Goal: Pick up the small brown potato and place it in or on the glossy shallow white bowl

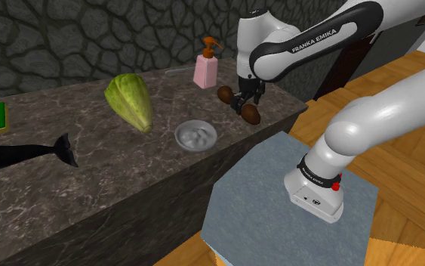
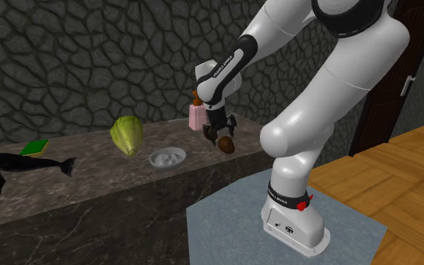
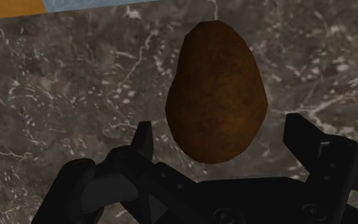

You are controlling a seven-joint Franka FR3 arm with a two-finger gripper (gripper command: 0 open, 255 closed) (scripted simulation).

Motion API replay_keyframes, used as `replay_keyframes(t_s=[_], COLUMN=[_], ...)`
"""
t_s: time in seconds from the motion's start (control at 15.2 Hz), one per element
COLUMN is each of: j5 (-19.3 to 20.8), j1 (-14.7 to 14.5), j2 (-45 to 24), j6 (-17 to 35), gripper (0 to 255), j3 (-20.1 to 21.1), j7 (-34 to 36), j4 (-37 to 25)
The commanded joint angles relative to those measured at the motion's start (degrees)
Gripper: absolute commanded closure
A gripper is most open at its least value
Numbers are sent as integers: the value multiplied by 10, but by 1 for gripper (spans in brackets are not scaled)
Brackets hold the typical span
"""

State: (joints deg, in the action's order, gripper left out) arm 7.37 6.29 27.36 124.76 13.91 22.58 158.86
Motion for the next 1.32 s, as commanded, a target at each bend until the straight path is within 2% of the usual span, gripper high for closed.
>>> replay_keyframes(t_s=[0.0, 0.53, 0.59, 1.25], j5=[6, 8, 8, 6], j1=[5, 6, 6, 5], j2=[-13, -16, -16, -9], j6=[23, 28, 28, 18], gripper=[0, 0, 255, 255], j3=[0, 0, 0, -1], j7=[3, 4, 4, 1], j4=[9, 12, 12, 8])
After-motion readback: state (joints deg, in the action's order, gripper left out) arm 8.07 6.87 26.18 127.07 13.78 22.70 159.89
